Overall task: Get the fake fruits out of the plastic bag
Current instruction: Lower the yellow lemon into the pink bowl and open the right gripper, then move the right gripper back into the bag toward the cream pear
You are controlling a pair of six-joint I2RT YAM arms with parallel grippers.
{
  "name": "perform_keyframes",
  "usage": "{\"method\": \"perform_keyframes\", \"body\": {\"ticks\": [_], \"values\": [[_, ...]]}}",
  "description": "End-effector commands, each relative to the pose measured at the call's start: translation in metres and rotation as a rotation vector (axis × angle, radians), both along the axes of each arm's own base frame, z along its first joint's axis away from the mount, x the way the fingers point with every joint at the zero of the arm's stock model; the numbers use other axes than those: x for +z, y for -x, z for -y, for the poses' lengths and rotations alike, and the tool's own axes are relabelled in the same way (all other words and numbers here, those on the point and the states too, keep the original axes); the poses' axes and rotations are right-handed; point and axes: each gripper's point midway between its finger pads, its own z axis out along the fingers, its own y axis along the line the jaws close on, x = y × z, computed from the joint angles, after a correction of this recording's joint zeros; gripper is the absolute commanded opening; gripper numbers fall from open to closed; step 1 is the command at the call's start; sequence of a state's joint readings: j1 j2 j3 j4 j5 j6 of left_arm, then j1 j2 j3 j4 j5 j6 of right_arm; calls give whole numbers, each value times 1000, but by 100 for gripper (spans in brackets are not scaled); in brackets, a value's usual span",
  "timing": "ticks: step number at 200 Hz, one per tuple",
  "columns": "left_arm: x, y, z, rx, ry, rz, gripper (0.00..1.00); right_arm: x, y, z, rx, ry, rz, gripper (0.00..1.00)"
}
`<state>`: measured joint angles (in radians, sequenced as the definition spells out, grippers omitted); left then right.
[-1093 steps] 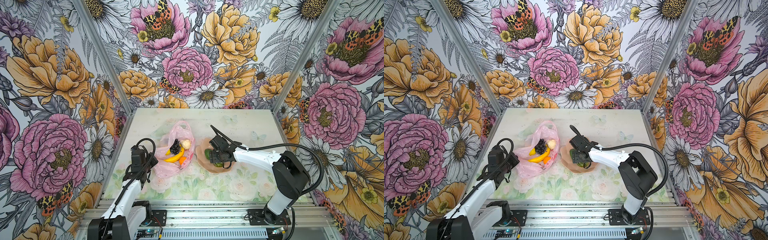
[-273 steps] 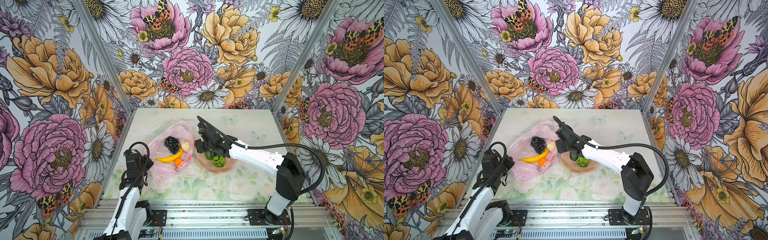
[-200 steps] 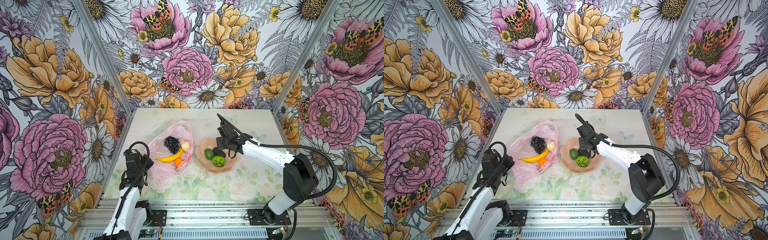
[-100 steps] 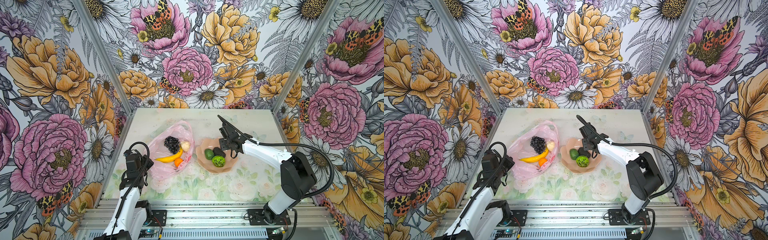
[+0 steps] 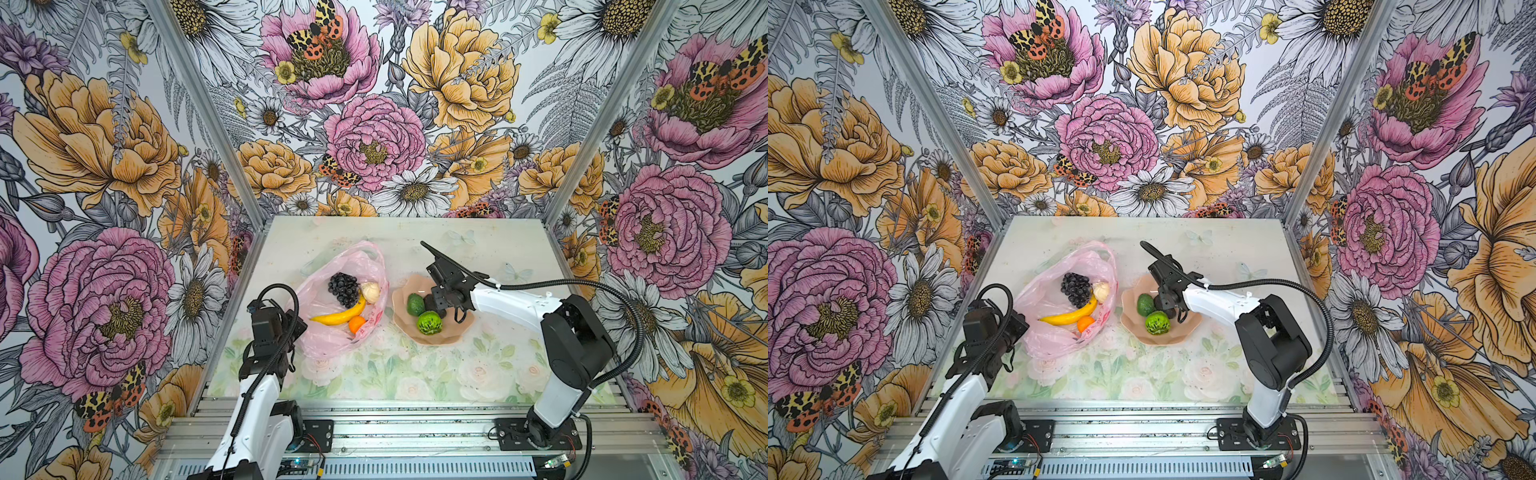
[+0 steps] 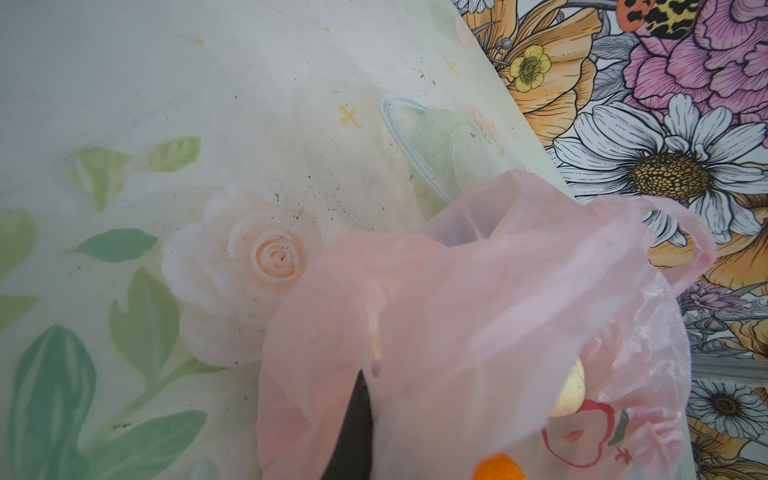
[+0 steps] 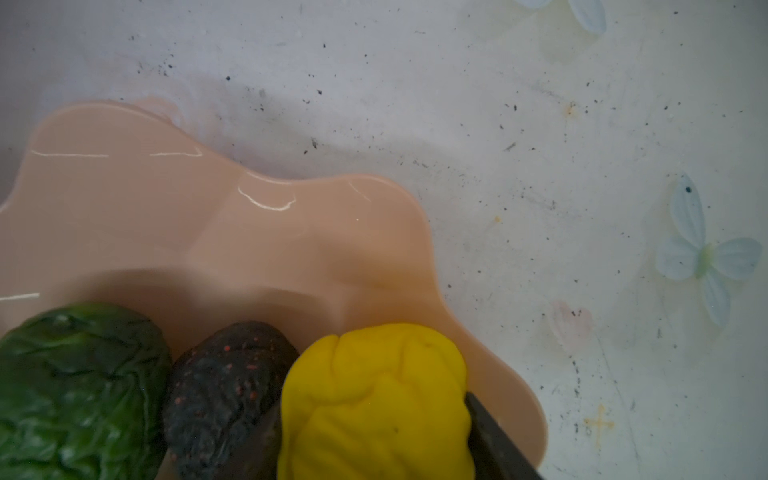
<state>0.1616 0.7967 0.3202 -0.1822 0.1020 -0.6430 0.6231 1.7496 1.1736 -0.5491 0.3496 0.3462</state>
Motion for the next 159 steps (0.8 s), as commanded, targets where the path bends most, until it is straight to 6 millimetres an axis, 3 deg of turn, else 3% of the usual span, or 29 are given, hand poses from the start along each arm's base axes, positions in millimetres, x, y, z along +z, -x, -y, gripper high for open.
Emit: {"method": "perform_keyframes", "body": {"ticks": [1, 48, 120, 159], "values": [[0, -1, -2, -9, -19, 11, 0, 2, -2, -7, 8, 19, 10, 62], [0, 0, -2, -9, -20, 11, 0, 5, 2, -15, 25, 29, 10, 70], [0, 1, -2, -8, -20, 13, 0, 26, 5, -17, 28, 6, 35, 71], [1, -1, 1, -27, -15, 17, 0, 51, 5, -24, 27, -34, 75, 70]]}}
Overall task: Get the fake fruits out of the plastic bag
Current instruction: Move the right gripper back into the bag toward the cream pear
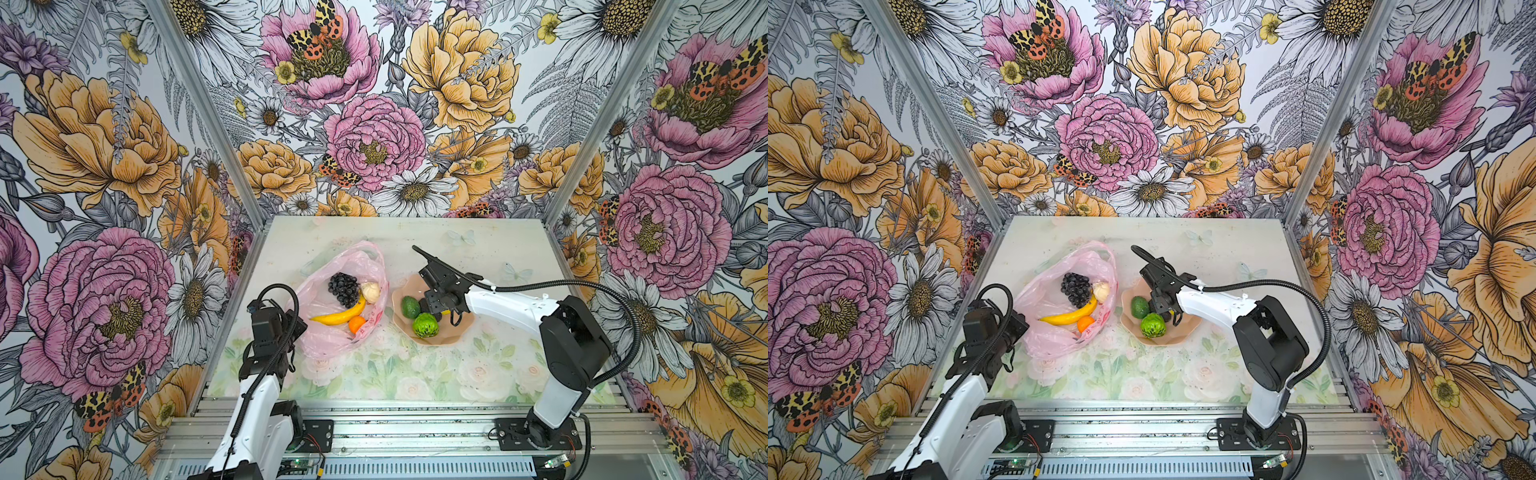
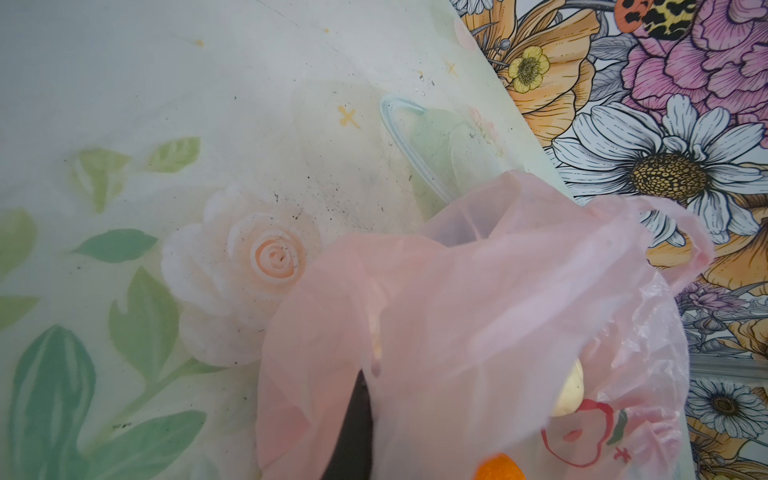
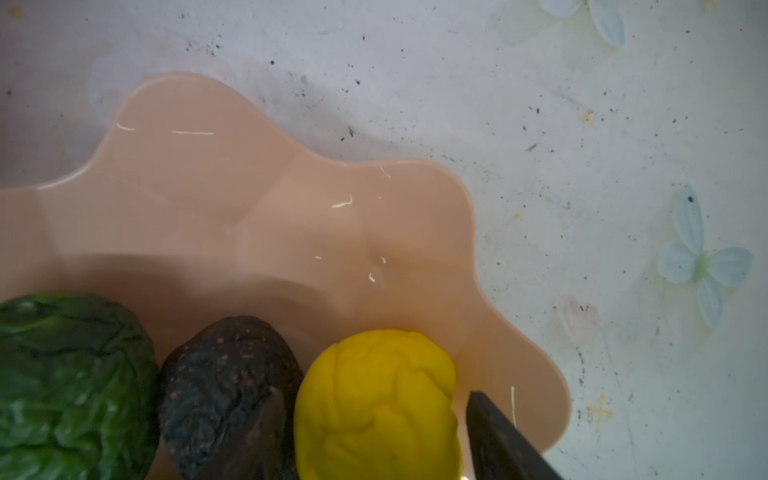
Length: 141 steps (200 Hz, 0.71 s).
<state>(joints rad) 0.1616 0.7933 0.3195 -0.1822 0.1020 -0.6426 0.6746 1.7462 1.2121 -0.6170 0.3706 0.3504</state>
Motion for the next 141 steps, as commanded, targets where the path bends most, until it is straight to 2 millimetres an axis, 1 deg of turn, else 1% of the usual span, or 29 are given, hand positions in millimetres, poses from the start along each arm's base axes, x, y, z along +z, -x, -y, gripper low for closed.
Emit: {"method": "perform_keyframes", "body": {"ticks": [1, 14, 29, 41, 46, 48, 51, 64, 77, 102, 117, 132, 141], "values": [[0, -2, 2, -29, -14, 15, 0, 43, -6, -11, -11, -67, 86, 70], [0, -3, 4, -39, -15, 14, 0, 58, -5, -21, 3, -98, 112, 70], [1, -4, 7, -52, -25, 14, 0, 75, -3, -42, 42, -137, 139, 70], [2, -5, 10, -62, -38, 13, 0, 85, 0, -64, 90, -163, 153, 69], [3, -6, 12, -68, -44, 13, 0, 89, -3, -69, 97, -171, 159, 69], [2, -6, 12, -69, -47, 10, 0, 90, 2, -79, 123, -175, 158, 69], [3, -7, 13, -72, -51, 10, 0, 93, 4, -86, 141, -180, 161, 69], [3, -8, 18, -91, -70, 6, 0, 97, 7, -111, 193, -191, 166, 69], [5, -11, 24, -110, -90, 3, 0, 94, 7, -132, 232, -197, 158, 69], [4, -15, 35, -153, -121, -12, 0, 80, 11, -175, 319, -219, 116, 68], [4, -18, 41, -179, -131, -17, 0, 78, 14, -200, 371, -228, 111, 67], [3, -20, 45, -196, -137, -24, 0, 73, 12, -219, 407, -235, 106, 67], [2, -20, 47, -204, -139, -27, 0, 66, 11, -228, 421, -234, 96, 67]]}}
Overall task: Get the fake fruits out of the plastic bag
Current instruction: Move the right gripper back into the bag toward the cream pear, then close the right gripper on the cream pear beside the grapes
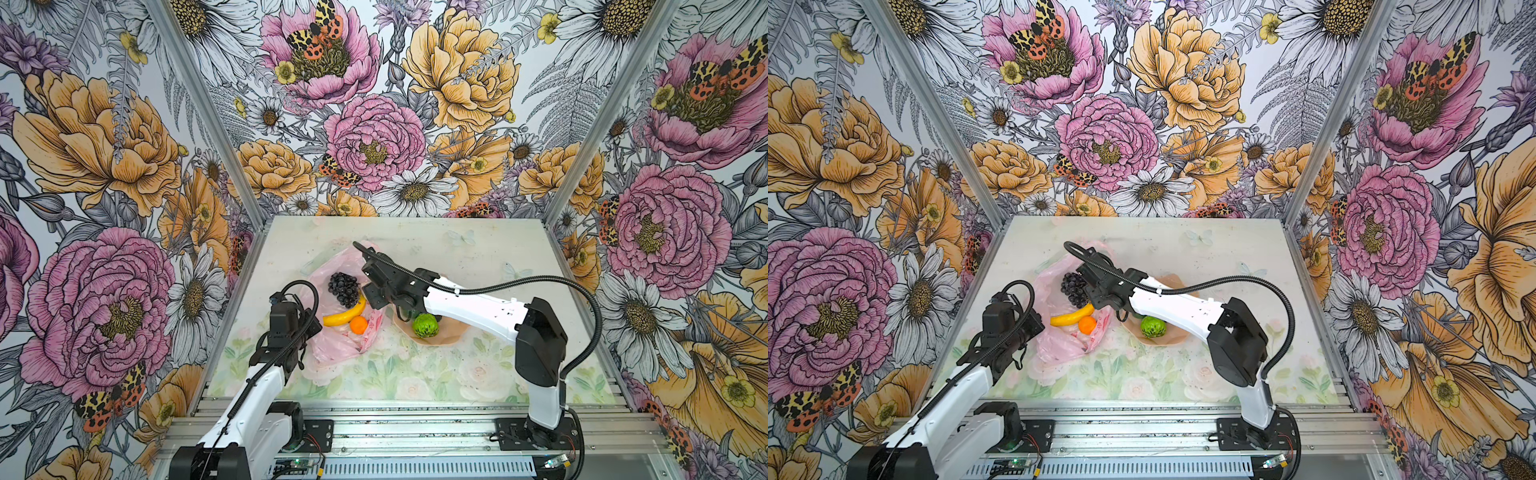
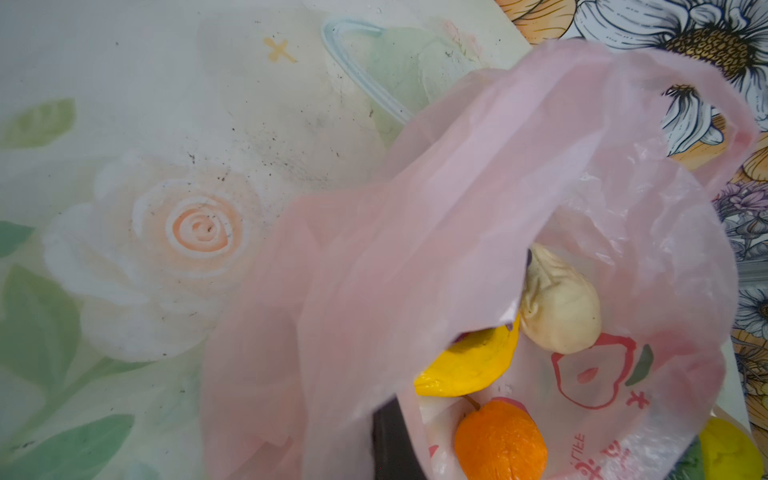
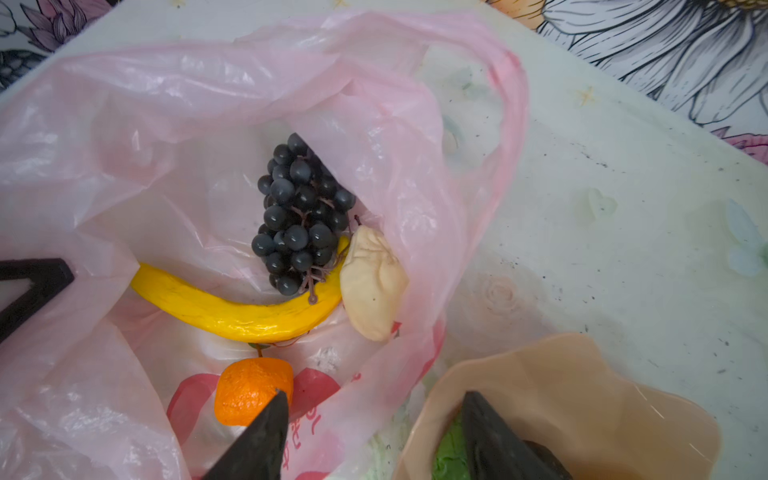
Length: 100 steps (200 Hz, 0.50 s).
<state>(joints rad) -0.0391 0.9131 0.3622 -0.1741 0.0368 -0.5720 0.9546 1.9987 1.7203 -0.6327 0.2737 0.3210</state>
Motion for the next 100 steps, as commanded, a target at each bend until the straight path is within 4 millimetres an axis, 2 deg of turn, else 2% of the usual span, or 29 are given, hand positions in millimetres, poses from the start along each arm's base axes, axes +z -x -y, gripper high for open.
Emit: {"method": "perform_keyframes", "body": {"ticks": [1, 29, 48, 100], "values": [[15, -11, 1, -17, -44, 46, 0, -3, 0, -27, 72, -12, -8, 67], [17, -10, 3, -21, -52, 54, 0, -23, -13, -44, 93, 11, -10, 66], [19, -8, 2, -16, -53, 64, 0, -35, -23, -48, 87, 23, -12, 65], [21, -7, 0, -6, -56, 75, 0, -60, -50, -41, 52, 41, -32, 64]]}}
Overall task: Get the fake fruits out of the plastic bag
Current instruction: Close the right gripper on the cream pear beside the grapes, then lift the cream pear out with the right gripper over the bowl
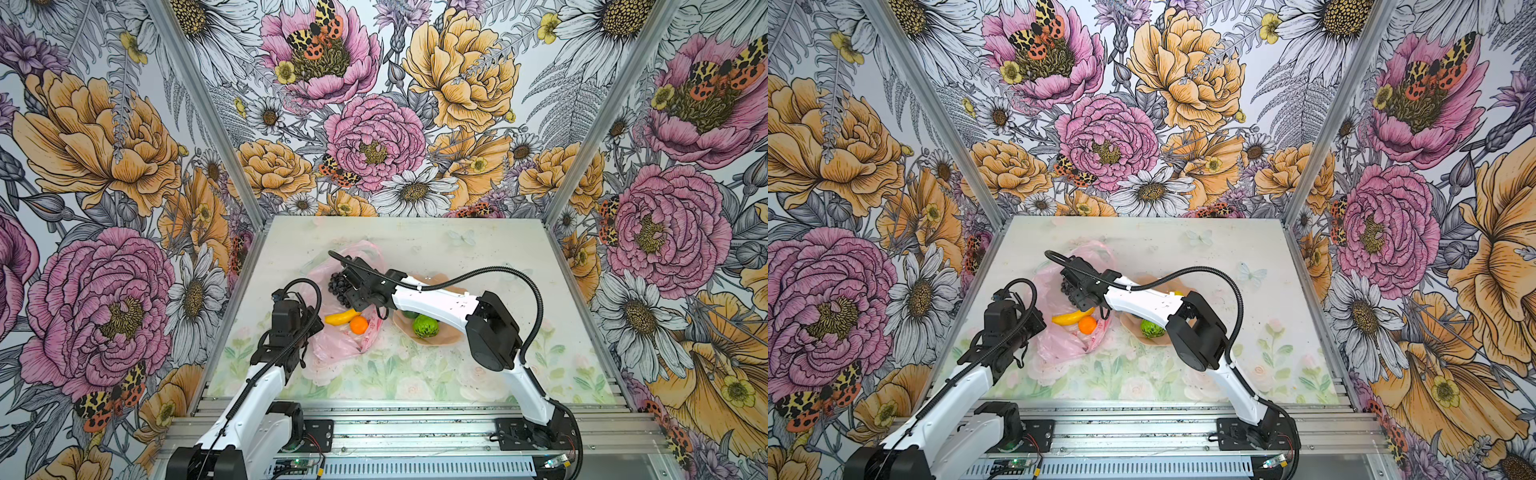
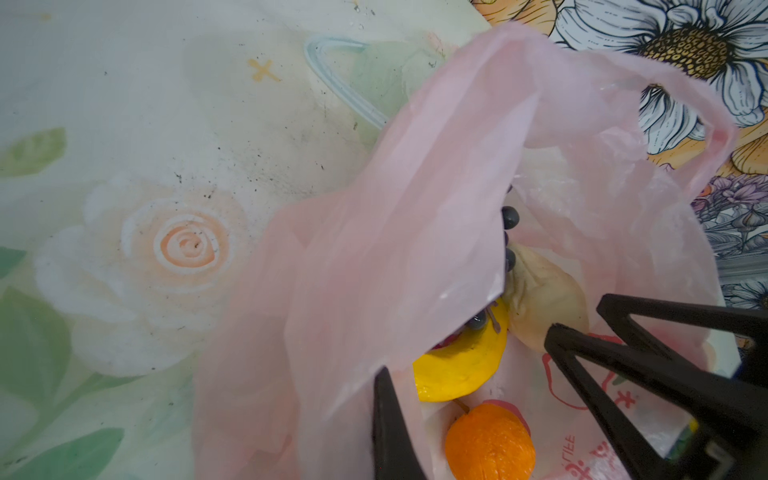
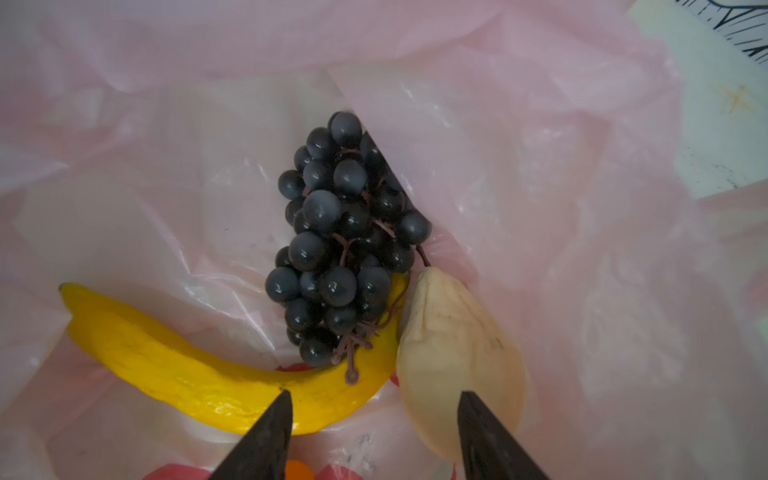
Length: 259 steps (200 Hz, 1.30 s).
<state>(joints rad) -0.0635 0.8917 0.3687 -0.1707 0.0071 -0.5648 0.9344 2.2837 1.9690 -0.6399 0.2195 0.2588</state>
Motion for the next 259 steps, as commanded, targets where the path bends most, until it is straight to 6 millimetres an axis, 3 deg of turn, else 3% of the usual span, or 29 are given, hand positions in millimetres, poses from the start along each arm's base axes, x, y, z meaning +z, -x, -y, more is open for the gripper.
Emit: {"method": "perform_keyframes", "body": {"ticks": [1, 64, 129, 200, 231, 259], "values": [[12, -5, -2, 1, -34, 43, 0, -3, -17, 2, -8, -1, 8, 64], [13, -5, -3, 5, -36, 47, 0, -32, -35, 11, -33, 26, -24, 64], [13, -5, -4, 9, -37, 49, 0, -60, -30, 13, -18, 54, -99, 70], [13, -5, -5, 15, -41, 49, 0, -53, -22, 8, -13, 15, -144, 71], [13, -4, -5, 15, -41, 49, 0, -48, -19, 9, -13, 15, -147, 59], [13, -5, -5, 16, -42, 50, 0, -24, -16, 5, -10, -28, -132, 54]]}}
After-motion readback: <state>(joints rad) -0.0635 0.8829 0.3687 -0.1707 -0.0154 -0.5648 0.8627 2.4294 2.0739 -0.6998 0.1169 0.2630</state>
